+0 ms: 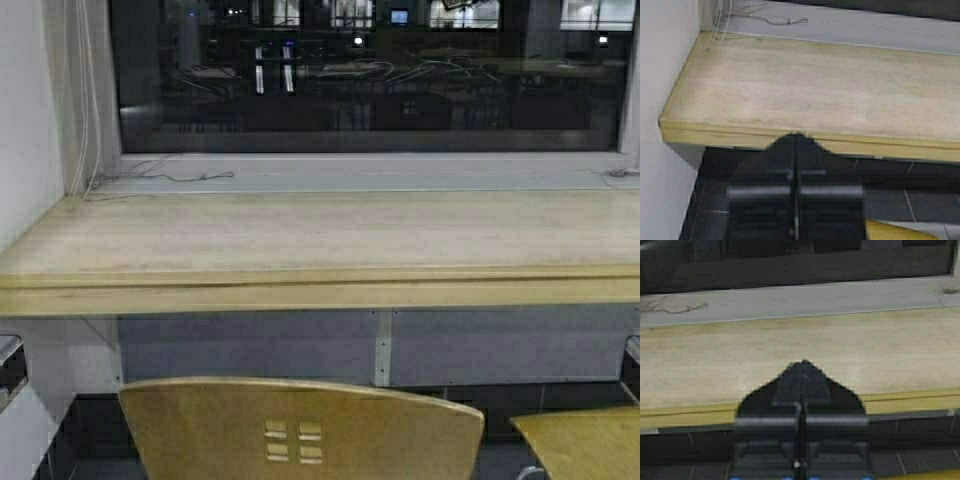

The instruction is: Push the chairs under the table

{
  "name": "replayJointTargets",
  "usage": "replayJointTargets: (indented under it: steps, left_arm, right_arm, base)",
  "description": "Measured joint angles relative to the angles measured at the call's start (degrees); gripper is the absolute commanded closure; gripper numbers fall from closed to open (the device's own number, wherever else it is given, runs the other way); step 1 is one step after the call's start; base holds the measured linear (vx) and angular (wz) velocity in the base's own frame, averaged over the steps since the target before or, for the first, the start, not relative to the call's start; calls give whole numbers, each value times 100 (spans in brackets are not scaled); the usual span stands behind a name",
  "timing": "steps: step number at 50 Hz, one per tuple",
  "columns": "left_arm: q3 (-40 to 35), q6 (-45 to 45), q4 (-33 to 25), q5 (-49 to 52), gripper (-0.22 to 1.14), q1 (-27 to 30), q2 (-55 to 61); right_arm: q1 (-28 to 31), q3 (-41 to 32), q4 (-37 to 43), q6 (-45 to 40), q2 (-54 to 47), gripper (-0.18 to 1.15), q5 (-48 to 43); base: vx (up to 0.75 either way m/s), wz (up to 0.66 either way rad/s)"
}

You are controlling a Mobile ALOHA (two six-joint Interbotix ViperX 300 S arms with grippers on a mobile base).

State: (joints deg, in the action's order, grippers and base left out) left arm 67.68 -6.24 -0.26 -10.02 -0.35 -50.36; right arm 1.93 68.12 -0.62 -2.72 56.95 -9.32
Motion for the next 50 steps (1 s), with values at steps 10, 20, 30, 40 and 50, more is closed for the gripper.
replayJointTargets:
  steps: [10,20,30,40,50]
  left_arm:
    - [-9,-422,-141,0,45,-167,-88]
    - [-176,-1811,-510,0,-16,-896,-369]
    - [-272,-3270,-1292,756,-7,-1195,-290]
    - [-123,-3507,-2399,1731,-7,-1345,756]
    - [-185,-3498,-3357,1011,-7,-2303,2391]
  right_arm:
    - [105,-9,352,-545,18,47,-26]
    - [958,-299,853,-2048,18,-8,431]
    - [1608,-492,1556,-3551,-167,-4,1582]
    - [1995,-114,2408,-4104,-1213,-4,1802]
    - [2909,-466,3164,-4104,-2979,-3,1336]
  base:
    - [9,4]
    - [3,2]
    - [0,0]
    - [-2,0]
    - [-3,-1]
